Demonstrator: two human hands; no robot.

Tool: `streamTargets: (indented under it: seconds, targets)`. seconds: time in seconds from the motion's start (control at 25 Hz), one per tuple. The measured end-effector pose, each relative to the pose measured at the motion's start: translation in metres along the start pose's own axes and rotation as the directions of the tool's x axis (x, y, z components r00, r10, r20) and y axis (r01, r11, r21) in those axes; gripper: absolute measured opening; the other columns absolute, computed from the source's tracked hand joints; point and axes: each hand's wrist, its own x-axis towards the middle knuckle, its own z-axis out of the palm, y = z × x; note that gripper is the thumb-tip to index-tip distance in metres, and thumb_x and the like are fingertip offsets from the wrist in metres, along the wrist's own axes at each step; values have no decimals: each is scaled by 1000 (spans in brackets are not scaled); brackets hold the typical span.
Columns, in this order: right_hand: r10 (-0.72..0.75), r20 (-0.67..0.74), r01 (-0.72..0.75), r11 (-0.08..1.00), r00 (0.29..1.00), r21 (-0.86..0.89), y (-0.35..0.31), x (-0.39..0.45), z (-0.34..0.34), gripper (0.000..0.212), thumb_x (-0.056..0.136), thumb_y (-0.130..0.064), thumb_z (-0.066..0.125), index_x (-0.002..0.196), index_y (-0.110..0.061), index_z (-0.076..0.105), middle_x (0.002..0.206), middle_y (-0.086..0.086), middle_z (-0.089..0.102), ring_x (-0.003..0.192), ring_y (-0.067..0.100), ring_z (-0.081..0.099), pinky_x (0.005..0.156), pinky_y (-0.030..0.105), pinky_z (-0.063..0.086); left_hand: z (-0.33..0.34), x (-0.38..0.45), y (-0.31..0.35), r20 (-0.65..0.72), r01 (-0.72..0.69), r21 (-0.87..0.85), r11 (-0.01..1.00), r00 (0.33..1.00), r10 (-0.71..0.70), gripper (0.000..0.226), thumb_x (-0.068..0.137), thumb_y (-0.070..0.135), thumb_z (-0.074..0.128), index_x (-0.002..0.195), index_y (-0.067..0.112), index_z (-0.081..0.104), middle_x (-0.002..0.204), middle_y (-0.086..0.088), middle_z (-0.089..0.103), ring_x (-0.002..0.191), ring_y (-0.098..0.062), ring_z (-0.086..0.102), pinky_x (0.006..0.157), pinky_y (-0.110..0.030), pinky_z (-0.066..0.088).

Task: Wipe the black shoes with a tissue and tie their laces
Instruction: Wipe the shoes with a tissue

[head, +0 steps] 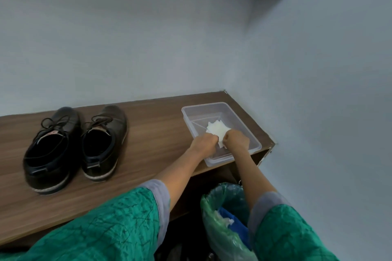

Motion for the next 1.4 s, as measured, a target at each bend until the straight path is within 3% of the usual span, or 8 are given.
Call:
streamTargets:
  seconds: [0.24,0.44,0.56,0.64,0.84,1.0,1.2,1.4]
  targets:
    - [142,-116,-11,675,983,737,6,-7,-11,15,92,-15,46,80,-12,54,80,2,56,75,16,51,61,25,38,6,4,-1,-143,72,-366,928,981,-132,30,94,7,42,119,5,59,117,-14,63,106,-28,59,86,-37,49]
    - [141,-102,57,291,985,955,-11,-42,-24,17,92,-7,45,77,-10,51,72,-1,49,65,10,47,58,20,39,-21,-10,16,21,202,-908,367,897,-442,29,97,19,42,111,2,60,110,-15,64,102,-30,62,80,-32,47]
    - [-18,-96,97,310,995,946,-29,-68,-28,17,93,-7,49,78,-11,57,74,1,55,66,10,52,58,17,44,-39,-38,14,157,176,-984,0,876,-457,25,97,24,46,97,4,60,85,-6,65,75,-19,64,61,-20,50]
    - [-119,-114,152,383,986,911,-48,-85,-31,15,92,-9,55,79,-15,60,78,2,59,73,13,56,65,22,46,-49,-63,2,155,154,-987,-44,841,-519,20,95,18,50,79,9,58,74,-3,59,62,-11,57,46,-15,46]
    - [-328,-65,245,545,943,802,-97,-135,-46,41,88,-19,63,127,-14,51,118,-4,49,107,10,48,82,19,45,-69,-143,-43,127,168,-986,25,828,-546,16,90,5,55,102,-1,64,103,-17,66,81,-20,63,47,-17,48]
    - [-406,15,216,517,914,829,-145,-185,-46,24,87,-17,64,111,-11,63,97,4,64,93,15,60,68,12,48,-77,-212,-88,27,134,-972,191,879,-477,22,91,2,52,111,-3,60,105,-17,64,79,-16,63,52,-17,54]
    - [-174,-106,179,489,979,854,-195,-230,-12,11,88,-18,59,98,-17,65,100,5,67,93,18,62,86,36,53,-73,-273,-134,-484,325,-302,896,758,-438,29,90,7,49,117,8,61,119,-10,57,110,-25,50,90,-36,45]
    - [-86,-99,126,415,991,901,-212,-263,7,15,89,-20,58,100,-14,65,103,7,67,96,21,62,80,33,49,-73,-307,-178,-434,597,98,796,746,-505,37,88,9,55,124,1,48,128,-17,50,123,-32,39,99,-41,38]
